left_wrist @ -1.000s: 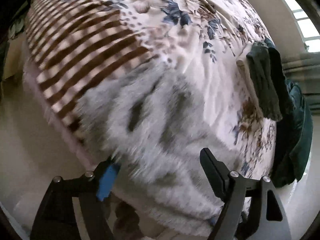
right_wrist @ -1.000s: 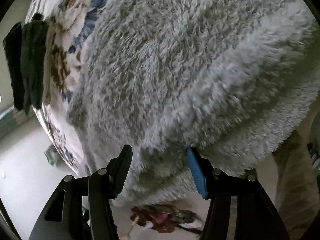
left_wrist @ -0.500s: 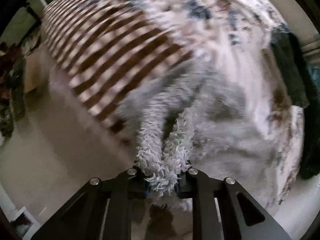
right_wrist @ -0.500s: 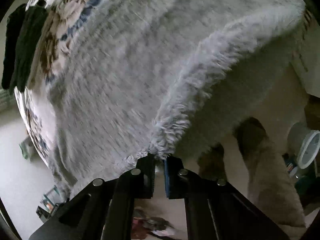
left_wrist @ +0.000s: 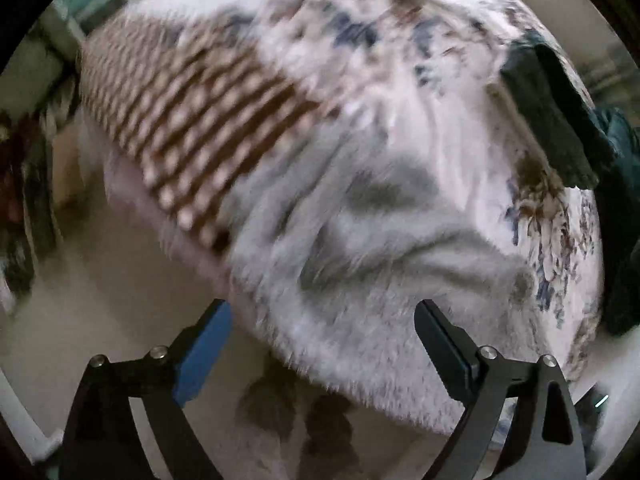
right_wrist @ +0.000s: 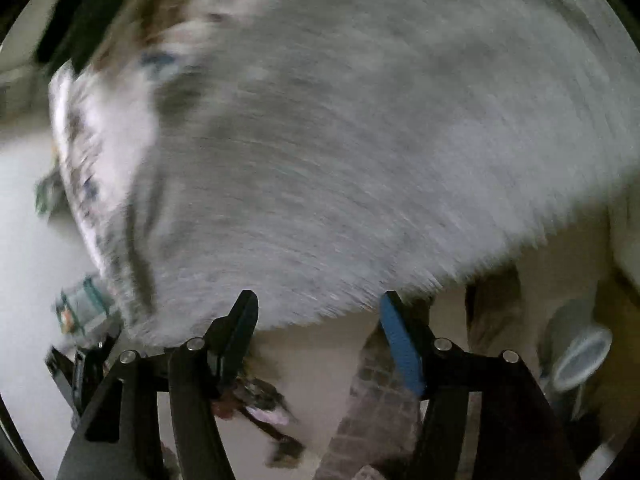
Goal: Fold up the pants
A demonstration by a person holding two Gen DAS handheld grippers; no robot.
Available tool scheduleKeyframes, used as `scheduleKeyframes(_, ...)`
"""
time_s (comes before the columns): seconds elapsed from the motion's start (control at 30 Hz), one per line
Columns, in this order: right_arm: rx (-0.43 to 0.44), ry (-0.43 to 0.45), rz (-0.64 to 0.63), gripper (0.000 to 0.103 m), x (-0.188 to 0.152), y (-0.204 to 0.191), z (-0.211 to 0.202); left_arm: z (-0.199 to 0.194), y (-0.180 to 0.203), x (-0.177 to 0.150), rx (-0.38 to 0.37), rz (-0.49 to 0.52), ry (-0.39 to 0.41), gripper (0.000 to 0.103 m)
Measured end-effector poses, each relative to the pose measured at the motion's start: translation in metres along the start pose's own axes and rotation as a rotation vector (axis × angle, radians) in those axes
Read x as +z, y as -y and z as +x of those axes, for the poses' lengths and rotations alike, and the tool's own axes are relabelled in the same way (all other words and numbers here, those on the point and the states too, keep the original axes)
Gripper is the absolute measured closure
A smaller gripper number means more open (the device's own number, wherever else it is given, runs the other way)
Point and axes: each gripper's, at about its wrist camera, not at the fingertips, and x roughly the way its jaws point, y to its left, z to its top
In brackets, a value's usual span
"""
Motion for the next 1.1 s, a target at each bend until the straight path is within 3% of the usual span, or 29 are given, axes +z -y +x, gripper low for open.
scheduleKeyframes(0.2,-0.021,0.102,-0.349,0.037,0.115,-0.097,-0.014,0.023,0.044,0.032,0.047,0.074,0.017,0.01)
scheduleKeyframes(0.3,-0.008,0.038,-0.508,0.037,0.171,-0.137,0.006,0.055,0.078,0.044,0.053,0.117,-0.015,0.01)
scheduleKeyframes(0.33,0.012,-0.035,-0.555,0.037,0.184,-0.144,0.02,0.068,0.088,0.046,0.046,0.131,-0.036,0.01)
scheduleKeyframes(0.4,-0.003,-0.13,-0.603,0.037,0.196,-0.152,0.037,0.088,0.102,0.047,0.038,0.139,-0.097,0.01)
scheduleKeyframes(0.47,-0.058,-0.233,-0.688,0.039,0.184,-0.144,0.046,0.11,0.111,0.046,0.018,0.135,-0.152,0.01)
scheduleKeyframes(0.57,-0.071,-0.431,-0.784,0.039,0.149,-0.126,0.056,0.12,0.114,0.039,0.035,0.154,-0.151,0.01)
scheduleKeyframes(0.63,-0.088,-0.511,-0.824,0.039,0.131,-0.112,0.06,0.125,0.111,0.034,0.048,0.161,-0.154,0.01)
scheduleKeyframes(0.73,-0.12,-0.411,-0.788,0.039,0.149,-0.106,0.058,0.13,0.105,0.03,0.069,0.168,-0.159,0.01)
scheduleKeyframes(0.83,-0.05,-0.306,-0.649,0.039,0.19,-0.101,0.052,0.132,0.098,0.031,0.08,0.169,-0.162,0.01)
scheduleKeyframes(0.93,0.044,-0.296,-0.539,0.095,0.213,-0.095,0.049,0.132,0.09,0.036,0.074,0.158,-0.169,0.01)
scheduleKeyframes(1.03,0.165,-0.209,-0.444,0.095,0.241,-0.096,0.019,0.121,0.074,0.044,0.056,0.144,-0.157,0.01)
scheduleKeyframes(1.1,0.179,-0.149,-0.416,0.094,0.259,-0.093,-0.001,0.116,0.067,0.046,0.061,0.14,-0.143,0.01)
